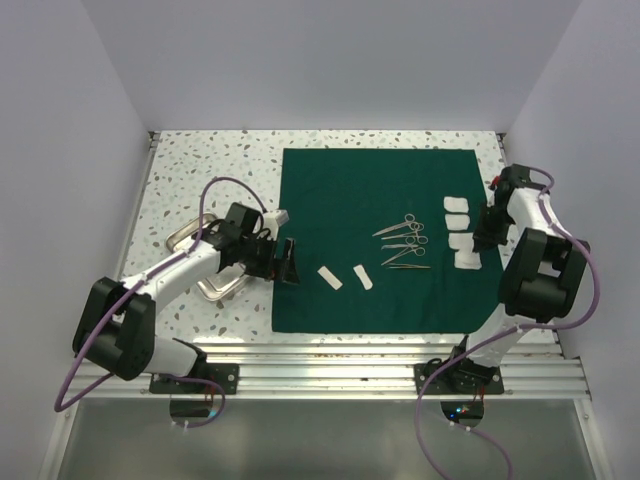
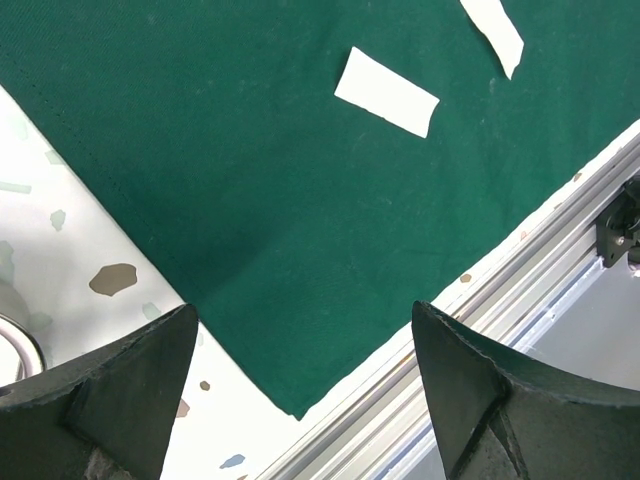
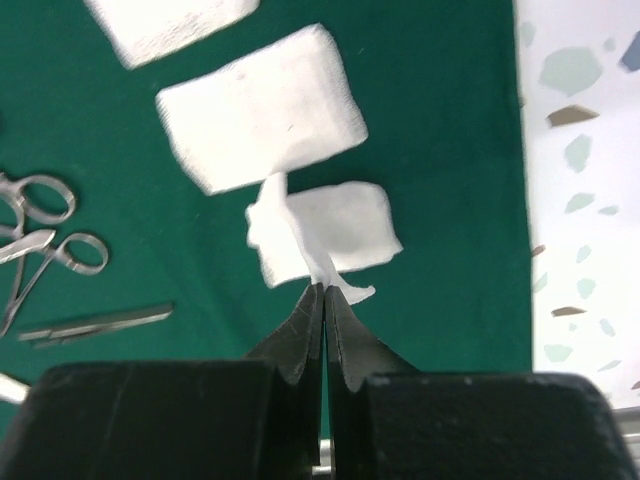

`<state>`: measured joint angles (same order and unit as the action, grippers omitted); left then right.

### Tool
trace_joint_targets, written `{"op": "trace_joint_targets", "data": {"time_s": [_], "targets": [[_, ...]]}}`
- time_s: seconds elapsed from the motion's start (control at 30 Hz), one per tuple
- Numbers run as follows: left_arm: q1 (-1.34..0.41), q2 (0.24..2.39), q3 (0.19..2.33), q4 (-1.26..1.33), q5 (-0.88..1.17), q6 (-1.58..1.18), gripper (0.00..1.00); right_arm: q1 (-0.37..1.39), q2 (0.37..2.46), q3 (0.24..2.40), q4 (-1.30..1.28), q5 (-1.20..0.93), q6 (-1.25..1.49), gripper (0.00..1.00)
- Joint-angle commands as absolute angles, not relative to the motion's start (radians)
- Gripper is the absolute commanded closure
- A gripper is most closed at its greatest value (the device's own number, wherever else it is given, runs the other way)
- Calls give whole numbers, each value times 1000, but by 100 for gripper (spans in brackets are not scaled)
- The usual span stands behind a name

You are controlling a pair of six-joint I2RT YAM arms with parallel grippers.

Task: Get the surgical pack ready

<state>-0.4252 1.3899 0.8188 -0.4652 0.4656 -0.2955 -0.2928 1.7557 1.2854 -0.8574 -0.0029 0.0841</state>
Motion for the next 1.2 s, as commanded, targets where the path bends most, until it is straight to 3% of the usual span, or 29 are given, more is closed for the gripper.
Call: {"op": "trace_joint_targets", "data": {"time_s": [0.0, 0.3, 1.17], "targets": [[-417, 1355, 813, -423, 488, -295, 8, -285, 1666, 1278, -920, -83, 74, 100], [-417, 1345, 805, -411, 497, -298, 8, -275, 1621, 1247, -965, -146, 81, 100], [-417, 1370, 813, -420, 480, -288, 8, -259, 1838, 1396, -996, 41, 69, 100]]}}
